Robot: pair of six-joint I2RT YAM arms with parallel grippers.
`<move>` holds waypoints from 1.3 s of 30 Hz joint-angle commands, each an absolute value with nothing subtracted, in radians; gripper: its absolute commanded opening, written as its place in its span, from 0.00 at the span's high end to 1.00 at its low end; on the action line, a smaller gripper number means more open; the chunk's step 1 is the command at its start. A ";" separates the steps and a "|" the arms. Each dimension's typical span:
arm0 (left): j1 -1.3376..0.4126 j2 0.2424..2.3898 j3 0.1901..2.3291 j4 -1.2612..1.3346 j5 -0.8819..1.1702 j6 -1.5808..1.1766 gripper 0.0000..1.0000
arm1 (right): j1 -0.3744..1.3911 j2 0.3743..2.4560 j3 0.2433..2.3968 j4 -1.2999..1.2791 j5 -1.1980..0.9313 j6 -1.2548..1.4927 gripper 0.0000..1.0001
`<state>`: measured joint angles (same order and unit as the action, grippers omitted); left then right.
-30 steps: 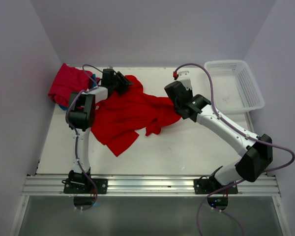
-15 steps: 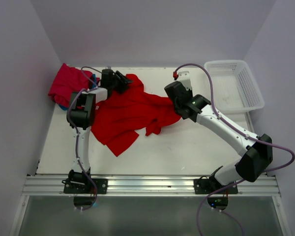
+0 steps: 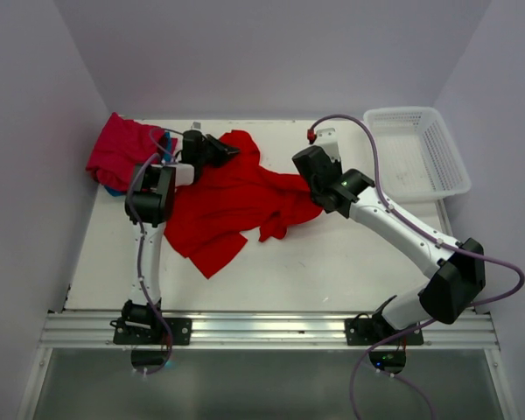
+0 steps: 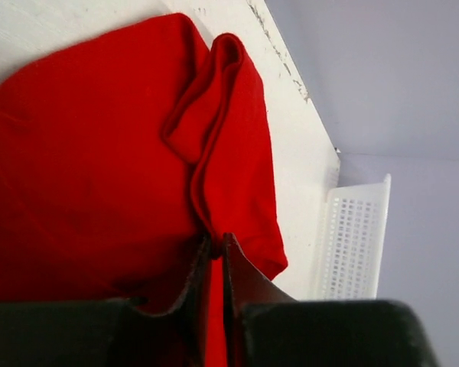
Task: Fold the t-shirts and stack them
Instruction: Flatten out the tshirt
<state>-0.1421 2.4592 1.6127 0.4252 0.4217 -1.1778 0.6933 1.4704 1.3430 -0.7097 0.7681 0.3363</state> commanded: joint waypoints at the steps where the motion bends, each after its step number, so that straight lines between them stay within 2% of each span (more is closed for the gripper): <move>1: -0.130 2.490 1.603 0.575 0.483 -1.239 0.90 | 0.693 1.471 1.335 -0.678 0.781 0.344 1.00; 3: -0.130 2.497 1.601 0.598 0.491 -1.244 1.00 | 0.693 1.471 1.333 -0.678 0.781 0.344 1.00; 10: -0.130 2.493 1.597 0.644 0.509 -1.249 1.00 | 0.693 1.471 1.327 -0.676 0.779 0.344 1.00; 13: -0.127 2.429 1.551 0.690 0.512 -1.212 1.00 | 0.693 1.463 1.318 -0.675 0.785 0.348 1.00; 17: -0.120 2.231 1.465 0.614 0.440 -1.037 1.00 | 0.693 1.451 1.302 -0.666 0.827 0.356 1.00; 21: -0.118 1.932 1.358 0.454 0.301 -0.835 1.00 | 0.670 1.460 1.305 -0.664 0.833 0.368 1.00; 29: -0.121 1.420 1.244 0.224 0.111 -0.643 1.00 | 0.641 1.398 1.308 -0.618 0.839 0.387 1.00; 39: -0.124 1.048 1.236 -0.083 0.078 -0.506 1.00 | 0.643 1.159 1.253 -0.471 0.752 0.308 1.00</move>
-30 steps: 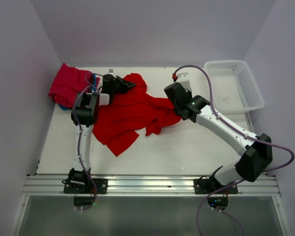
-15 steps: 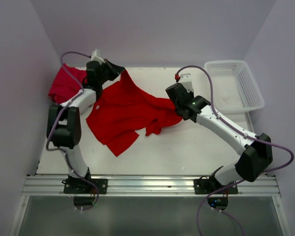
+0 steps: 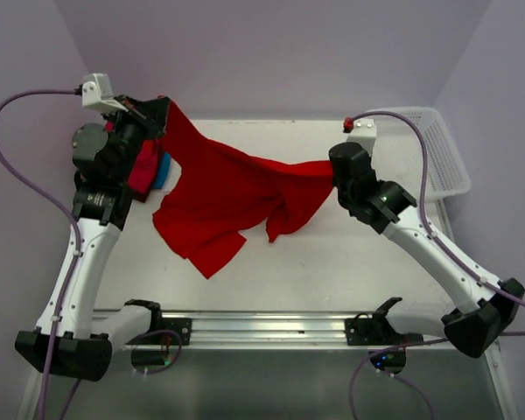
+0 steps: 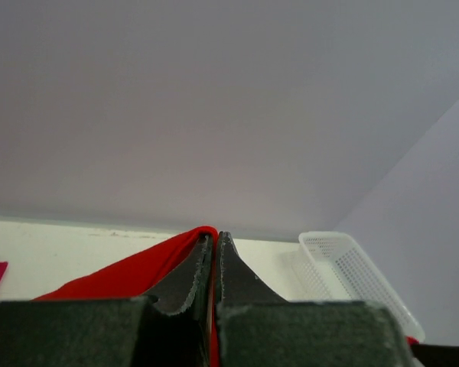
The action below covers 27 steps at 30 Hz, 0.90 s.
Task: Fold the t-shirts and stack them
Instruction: Flatten out the tshirt
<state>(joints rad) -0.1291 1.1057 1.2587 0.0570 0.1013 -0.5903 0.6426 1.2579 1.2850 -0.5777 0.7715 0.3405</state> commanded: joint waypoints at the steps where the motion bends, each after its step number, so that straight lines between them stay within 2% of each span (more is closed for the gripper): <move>1: -0.126 1.025 1.227 -0.090 0.087 -0.500 1.00 | 0.643 1.134 1.241 -0.433 0.718 0.276 1.00; 7: -0.135 0.825 1.161 -0.089 0.120 -0.419 1.00 | 0.646 0.921 1.141 -0.303 0.644 0.175 1.00; 11: -0.135 0.785 1.241 -0.197 0.146 -0.356 1.00 | 0.646 0.839 1.115 -0.253 0.589 0.114 1.00; 16: -0.135 0.785 1.290 -0.262 0.196 -0.258 1.00 | 0.650 0.899 1.262 -0.377 0.569 0.040 1.00; 23: -0.137 0.860 1.388 -0.299 0.206 -0.152 1.00 | 0.653 0.997 1.362 -0.359 0.558 -0.067 1.00; 27: -0.182 0.929 1.410 -0.245 0.129 -0.092 1.00 | 0.655 1.164 1.452 -0.334 0.583 -0.147 1.00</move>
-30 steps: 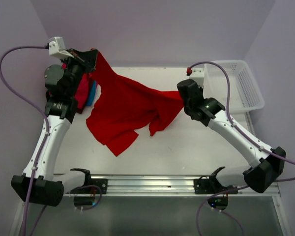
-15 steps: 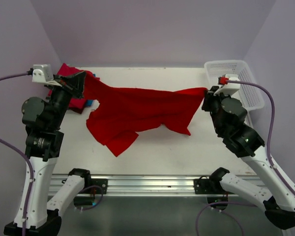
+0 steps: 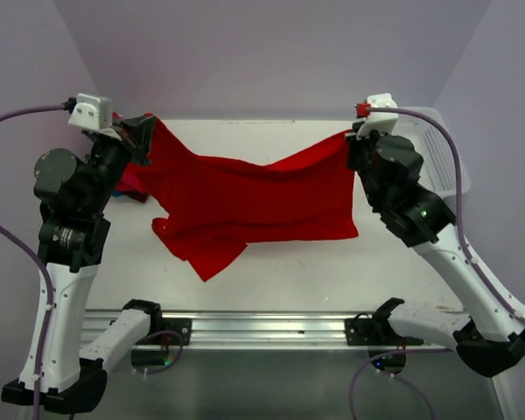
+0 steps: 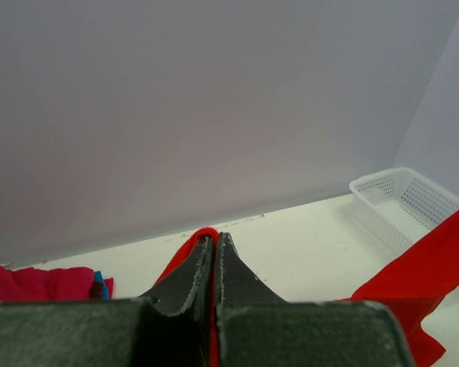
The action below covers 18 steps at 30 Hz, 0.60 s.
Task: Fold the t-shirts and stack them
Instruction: Flatten out the tshirt
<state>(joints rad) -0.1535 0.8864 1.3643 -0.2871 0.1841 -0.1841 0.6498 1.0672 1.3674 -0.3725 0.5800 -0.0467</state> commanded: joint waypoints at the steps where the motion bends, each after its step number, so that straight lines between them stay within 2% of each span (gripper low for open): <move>1: -0.225 0.978 1.428 -0.252 0.088 -0.071 1.00 | 0.655 1.204 1.475 -0.337 0.587 -0.176 1.00; 3: -0.319 1.029 1.477 -0.238 -0.120 0.048 1.00 | 0.655 1.265 1.534 -0.325 0.588 -0.196 1.00; 4: -0.430 1.092 1.508 -0.227 -0.250 0.092 1.00 | 0.646 1.325 1.551 -0.293 0.588 -0.213 1.00; 6: -0.504 1.161 1.546 -0.196 -0.291 0.155 1.00 | 0.615 1.385 1.633 -0.282 0.569 -0.192 1.00; 9: -0.503 1.274 1.594 -0.134 -0.314 0.202 1.00 | 0.502 1.498 1.770 -0.344 0.435 -0.112 1.00; 11: -0.500 1.365 1.643 -0.118 -0.302 0.216 1.00 | 0.448 1.586 1.819 -0.360 0.434 -0.120 1.00; 14: -0.388 1.472 1.748 -0.139 -0.181 0.146 1.00 | 0.365 1.687 1.919 -0.394 0.436 -0.130 1.00; 15: -0.303 1.495 1.773 -0.143 -0.164 0.138 1.00 | 0.339 1.715 1.974 -0.406 0.430 -0.112 1.00; 18: -0.243 1.543 1.862 -0.147 -0.212 0.184 1.00 | 0.255 1.758 2.048 -0.440 0.428 -0.086 1.00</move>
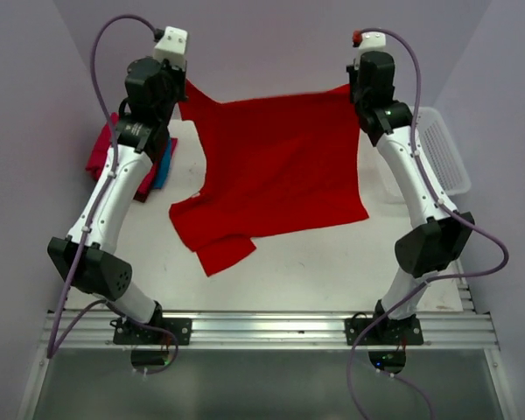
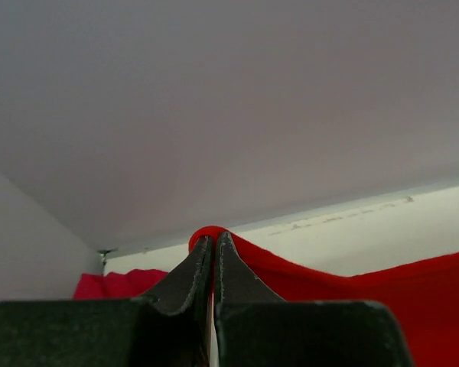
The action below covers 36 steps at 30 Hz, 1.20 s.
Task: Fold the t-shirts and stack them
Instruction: Flatten out the tshirt
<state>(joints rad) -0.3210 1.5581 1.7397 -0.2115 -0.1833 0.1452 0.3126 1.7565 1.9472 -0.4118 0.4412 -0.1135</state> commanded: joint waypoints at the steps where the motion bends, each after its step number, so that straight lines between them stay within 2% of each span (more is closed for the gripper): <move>1: -0.239 1.536 1.874 -0.134 -0.224 0.201 1.00 | 0.247 1.753 2.040 -0.392 0.460 -0.098 1.00; 5: -0.236 1.502 1.910 -0.048 -0.238 0.253 1.00 | 0.250 1.660 1.978 -0.198 0.503 -0.150 1.00; 9: -0.242 1.405 1.870 0.030 -0.222 0.274 1.00 | 0.293 1.470 1.808 0.042 0.520 -0.280 1.00; 11: -0.264 1.318 1.797 0.084 -0.254 0.345 1.00 | 0.354 1.405 1.752 0.148 0.534 -0.354 1.00; 14: -0.415 1.175 1.665 0.193 -0.352 0.483 1.00 | 0.481 1.243 1.584 0.339 0.566 -0.515 1.00; 16: -0.521 1.074 1.623 0.198 -0.353 0.485 1.00 | 0.587 1.157 1.470 0.440 0.575 -0.616 1.00; 21: -0.569 0.919 1.571 0.193 -0.279 0.416 1.00 | 0.753 0.953 1.303 0.580 0.577 -0.835 1.00; 26: -0.568 0.928 1.601 0.118 -0.247 0.408 1.00 | 0.810 0.937 1.284 0.641 0.595 -0.893 1.00; 32: -0.569 1.014 1.585 0.152 -0.303 0.448 1.00 | 0.784 1.136 1.330 0.698 0.673 -0.931 1.00; 35: -0.568 1.095 1.579 0.182 -0.333 0.459 1.00 | 0.692 1.254 1.455 0.538 0.680 -0.789 1.00; 36: -0.566 1.117 1.572 0.205 -0.350 0.472 1.00 | 0.652 1.282 1.485 0.478 0.655 -0.664 1.00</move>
<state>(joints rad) -0.5655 1.0492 1.5936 0.1429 -0.2924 0.4236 0.7357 1.2045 1.3876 0.6052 0.6308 -0.8356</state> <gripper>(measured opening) 0.013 0.014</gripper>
